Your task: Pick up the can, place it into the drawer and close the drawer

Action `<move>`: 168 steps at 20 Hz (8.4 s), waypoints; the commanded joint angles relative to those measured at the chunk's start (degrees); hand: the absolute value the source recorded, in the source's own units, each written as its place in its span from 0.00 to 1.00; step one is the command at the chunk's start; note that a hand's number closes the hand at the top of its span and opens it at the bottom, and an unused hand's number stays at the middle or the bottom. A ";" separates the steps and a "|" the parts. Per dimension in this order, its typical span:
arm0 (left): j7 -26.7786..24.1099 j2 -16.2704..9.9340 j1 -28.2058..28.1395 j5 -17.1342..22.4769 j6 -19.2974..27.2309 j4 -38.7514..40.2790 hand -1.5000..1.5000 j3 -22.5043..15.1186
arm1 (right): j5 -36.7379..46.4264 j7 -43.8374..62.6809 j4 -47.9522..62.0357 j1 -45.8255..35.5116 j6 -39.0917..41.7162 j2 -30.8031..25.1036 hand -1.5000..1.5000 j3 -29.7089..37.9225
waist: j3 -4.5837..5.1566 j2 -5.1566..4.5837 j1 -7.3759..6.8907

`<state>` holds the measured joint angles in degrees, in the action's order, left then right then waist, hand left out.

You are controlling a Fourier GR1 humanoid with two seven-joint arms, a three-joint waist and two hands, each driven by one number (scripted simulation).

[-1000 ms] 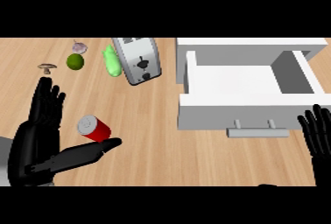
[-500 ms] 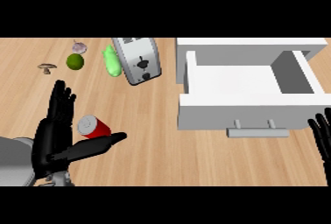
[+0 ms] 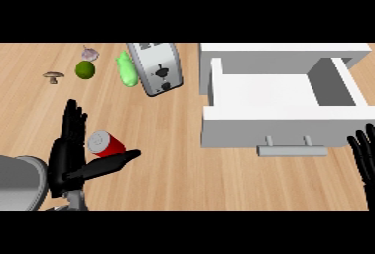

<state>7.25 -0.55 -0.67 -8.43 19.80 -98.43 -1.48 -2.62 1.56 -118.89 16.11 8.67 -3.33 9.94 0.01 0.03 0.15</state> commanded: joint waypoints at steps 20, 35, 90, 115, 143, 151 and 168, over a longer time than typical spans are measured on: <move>-21.46 -1.34 -2.77 7.26 -6.19 21.22 0.00 7.85 | 0.65 -0.69 6.63 -7.22 0.70 0.23 0.00 3.01 | 0.00 -0.04 -0.12; -24.51 -4.36 2.07 12.22 -9.24 32.25 0.00 13.02 | 3.34 2.19 0.11 -4.60 -0.79 2.68 0.00 0.59 | -0.01 -0.02 -0.06; -25.89 -6.38 14.11 18.00 -17.38 35.17 1.00 7.41 | -2.02 2.67 -3.10 -1.53 3.90 3.28 0.00 4.54 | -0.04 0.08 -0.22; 4.08 0.49 39.14 8.10 -4.43 20.65 1.00 -5.12 | -4.13 7.92 -11.66 1.62 2.22 3.17 0.00 4.84 | -0.01 0.00 0.47; 6.48 0.55 84.19 22.62 13.57 59.75 1.00 -15.48 | -4.77 3.93 -6.39 0.43 4.57 1.45 0.00 6.79 | -0.12 -0.44 2.85; 0.99 0.55 87.16 28.26 12.32 68.78 1.00 -17.80 | -4.69 3.42 -0.97 -5.44 4.14 -0.50 0.00 7.97 | -0.14 -0.79 3.33; -5.87 0.55 86.34 35.00 16.41 75.92 1.00 -29.38 | -1.88 2.69 2.48 -9.11 2.72 0.12 0.00 6.36 | -0.22 -1.47 5.32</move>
<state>1.81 0.00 84.54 25.96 36.43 -24.23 -29.03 -4.69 6.39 -119.99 8.11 11.20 -2.70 15.24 -0.16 -1.33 5.45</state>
